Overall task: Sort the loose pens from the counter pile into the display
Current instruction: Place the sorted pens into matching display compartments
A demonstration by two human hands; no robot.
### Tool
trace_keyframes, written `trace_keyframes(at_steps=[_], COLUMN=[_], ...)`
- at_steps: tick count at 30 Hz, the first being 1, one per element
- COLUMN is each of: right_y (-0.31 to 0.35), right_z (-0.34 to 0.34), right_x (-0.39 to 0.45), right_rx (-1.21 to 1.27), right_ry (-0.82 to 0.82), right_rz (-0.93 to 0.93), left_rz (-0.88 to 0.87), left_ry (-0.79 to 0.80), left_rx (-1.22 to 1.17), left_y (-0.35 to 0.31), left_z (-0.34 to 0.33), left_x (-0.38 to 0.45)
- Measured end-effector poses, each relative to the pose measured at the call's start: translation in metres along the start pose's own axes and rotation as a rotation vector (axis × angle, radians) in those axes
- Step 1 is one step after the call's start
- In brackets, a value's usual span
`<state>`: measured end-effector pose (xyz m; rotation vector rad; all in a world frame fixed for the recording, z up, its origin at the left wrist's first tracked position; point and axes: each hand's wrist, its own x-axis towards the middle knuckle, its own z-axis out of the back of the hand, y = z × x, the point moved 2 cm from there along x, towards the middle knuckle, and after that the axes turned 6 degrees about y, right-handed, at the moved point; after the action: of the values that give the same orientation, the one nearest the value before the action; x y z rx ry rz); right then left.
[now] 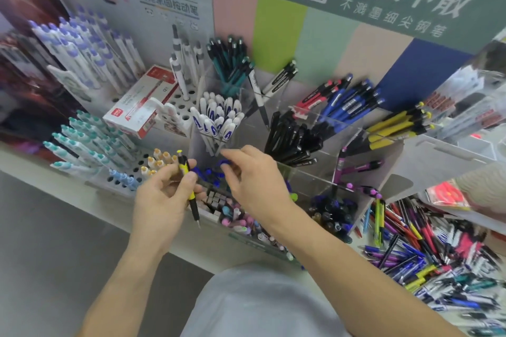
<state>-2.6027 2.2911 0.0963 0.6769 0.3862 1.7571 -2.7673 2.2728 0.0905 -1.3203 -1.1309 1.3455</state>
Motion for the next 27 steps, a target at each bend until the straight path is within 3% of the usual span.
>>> trace_keyframes(at_steps=[2,4,8,11,13,17,23,27], right_y=[0.002,0.007,0.018,0.014,0.010,0.002,-0.018,-0.038], right_z=[-0.003,0.003,0.025,0.042,0.053,0.095,0.167,0.197], right_x=[-0.001,-0.007,-0.021,-0.024,-0.029,-0.048,-0.068,-0.076], right_rx=[0.007,0.127,0.639,0.615,0.574,0.595,0.415,0.239], right_ry=[0.054,-0.005,-0.004,-0.064,-0.129,-0.440,-1.004,-1.123], right_rz=[-0.037,-0.056,-0.173,-0.163,-0.138,-0.115,-0.034,-0.050], left_rz=[-0.046,-0.109,-0.303,-0.442,-0.486,-0.605,-0.653,-0.635], left_ry=[-0.049,-0.021,0.224,0.338,0.312,0.189,-0.033,-0.075], left_rx=[-0.019,0.025,0.193,0.301,0.506,0.915,0.874,0.908], left_y=[-0.009,-0.016,-0.023,-0.026,-0.019,0.012,0.022,0.019], left_z=[-0.001,-0.004,-0.018,-0.027,-0.027,-0.021,-0.025,-0.033], left_x=[0.000,0.000,-0.001,0.000,0.006,0.026,0.036,0.038])
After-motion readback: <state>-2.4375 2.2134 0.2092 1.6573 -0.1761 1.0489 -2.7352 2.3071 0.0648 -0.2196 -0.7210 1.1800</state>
